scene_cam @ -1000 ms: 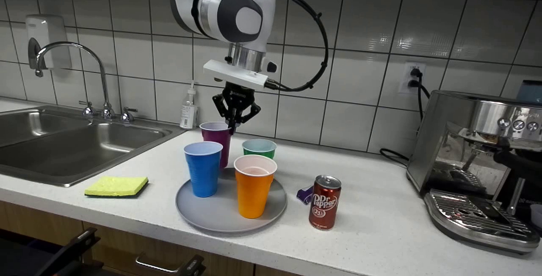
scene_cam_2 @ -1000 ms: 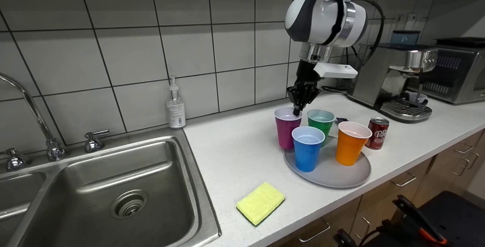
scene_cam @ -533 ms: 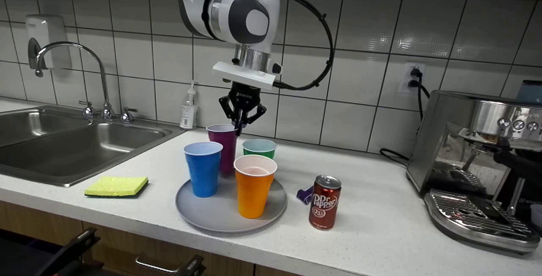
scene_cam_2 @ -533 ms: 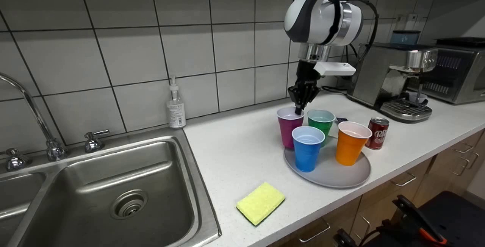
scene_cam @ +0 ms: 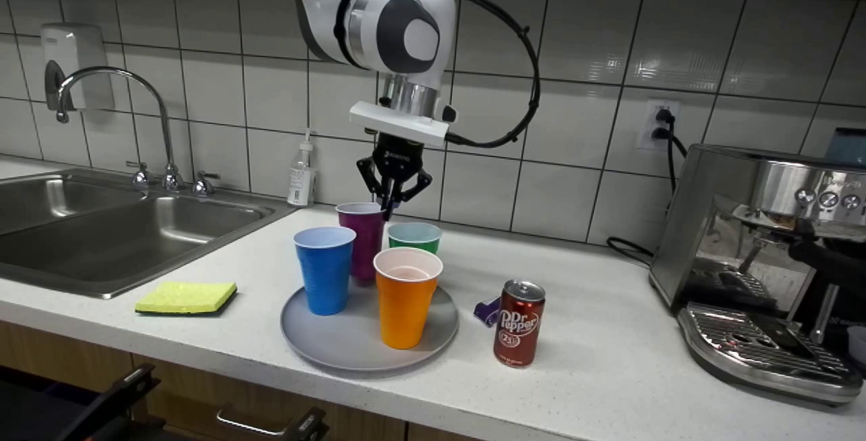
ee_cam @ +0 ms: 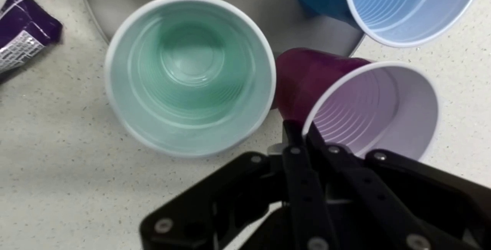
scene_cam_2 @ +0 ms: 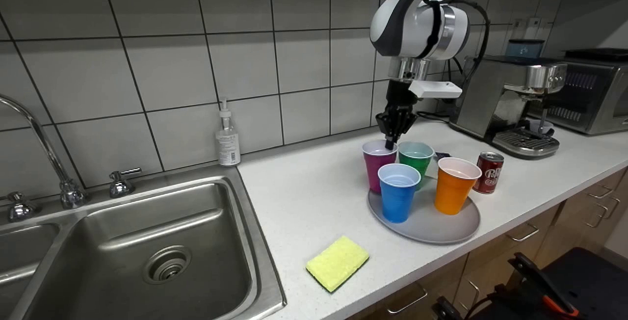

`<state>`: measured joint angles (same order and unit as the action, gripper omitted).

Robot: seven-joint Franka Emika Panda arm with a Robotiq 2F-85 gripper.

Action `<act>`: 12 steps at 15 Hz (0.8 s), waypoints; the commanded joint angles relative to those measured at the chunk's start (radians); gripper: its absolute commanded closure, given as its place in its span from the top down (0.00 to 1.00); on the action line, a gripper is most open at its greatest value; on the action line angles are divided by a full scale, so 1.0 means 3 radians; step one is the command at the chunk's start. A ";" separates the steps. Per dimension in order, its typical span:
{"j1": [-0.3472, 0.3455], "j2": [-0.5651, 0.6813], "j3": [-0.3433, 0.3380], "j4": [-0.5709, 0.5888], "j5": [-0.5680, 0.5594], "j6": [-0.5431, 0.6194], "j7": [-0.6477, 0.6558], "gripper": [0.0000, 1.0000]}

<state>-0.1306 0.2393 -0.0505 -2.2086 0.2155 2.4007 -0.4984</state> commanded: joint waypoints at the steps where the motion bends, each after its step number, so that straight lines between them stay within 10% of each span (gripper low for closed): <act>1: -0.0084 0.0057 0.0046 0.0109 -0.0054 -0.0099 -0.0123 0.01; 12: -0.0091 0.0117 0.0044 0.0147 -0.0162 -0.0099 -0.0221 0.01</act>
<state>-0.1344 0.2620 -0.0504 -2.1927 0.1965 2.4007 -0.5390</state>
